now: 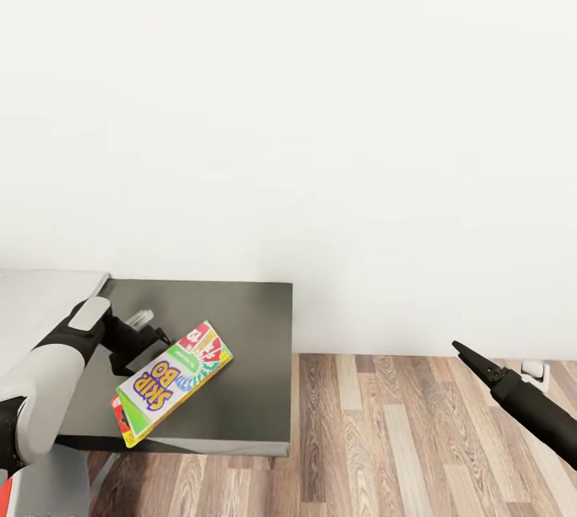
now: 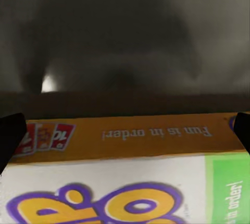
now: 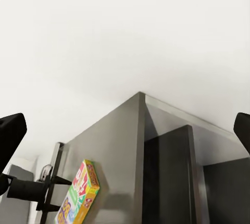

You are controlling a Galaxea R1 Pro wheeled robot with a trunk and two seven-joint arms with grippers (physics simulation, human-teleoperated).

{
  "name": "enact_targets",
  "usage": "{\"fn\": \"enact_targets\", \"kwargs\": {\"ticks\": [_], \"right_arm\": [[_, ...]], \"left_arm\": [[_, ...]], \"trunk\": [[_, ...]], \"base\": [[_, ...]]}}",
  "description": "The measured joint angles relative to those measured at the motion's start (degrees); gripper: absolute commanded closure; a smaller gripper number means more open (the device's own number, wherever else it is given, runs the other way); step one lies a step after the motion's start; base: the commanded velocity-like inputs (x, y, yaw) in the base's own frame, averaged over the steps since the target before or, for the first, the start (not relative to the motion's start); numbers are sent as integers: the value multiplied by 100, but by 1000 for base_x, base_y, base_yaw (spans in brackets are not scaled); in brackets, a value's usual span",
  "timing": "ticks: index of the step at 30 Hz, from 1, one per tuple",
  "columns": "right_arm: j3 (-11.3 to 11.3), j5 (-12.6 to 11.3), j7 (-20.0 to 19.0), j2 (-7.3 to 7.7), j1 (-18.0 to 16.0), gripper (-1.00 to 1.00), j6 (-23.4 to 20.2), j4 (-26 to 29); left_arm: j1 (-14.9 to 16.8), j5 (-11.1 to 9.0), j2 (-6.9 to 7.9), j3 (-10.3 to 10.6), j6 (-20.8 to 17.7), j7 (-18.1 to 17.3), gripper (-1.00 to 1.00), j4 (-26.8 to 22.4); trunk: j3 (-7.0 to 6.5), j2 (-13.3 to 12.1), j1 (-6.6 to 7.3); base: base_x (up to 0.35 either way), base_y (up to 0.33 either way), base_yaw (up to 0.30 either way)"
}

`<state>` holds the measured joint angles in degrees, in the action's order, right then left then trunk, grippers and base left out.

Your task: Put all the toys in the child's room - the three board games (two on the bed and one on the table), the two jigsaw puzzles on the table, and the tennis ball on the table - inside the toy box on the table in the child's room.

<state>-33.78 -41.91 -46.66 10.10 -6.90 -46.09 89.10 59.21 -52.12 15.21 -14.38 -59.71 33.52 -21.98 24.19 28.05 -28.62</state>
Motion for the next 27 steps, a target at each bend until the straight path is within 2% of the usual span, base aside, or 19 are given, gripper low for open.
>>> {"fn": "enact_targets", "kwargs": {"ticks": [10,27], "right_arm": [[0,0,-12,0,0,-100,3,1],[0,0,0,-8,0,-100,8,-2]], "left_arm": [[0,1,2,-9,8,0,-100,-11],[0,0,-15,-8,4,0,-100,-11]], "trunk": [[-5,0,1],[-47,0,0]], "base": [[-10,-2,0],[-61,-101,0]]}}
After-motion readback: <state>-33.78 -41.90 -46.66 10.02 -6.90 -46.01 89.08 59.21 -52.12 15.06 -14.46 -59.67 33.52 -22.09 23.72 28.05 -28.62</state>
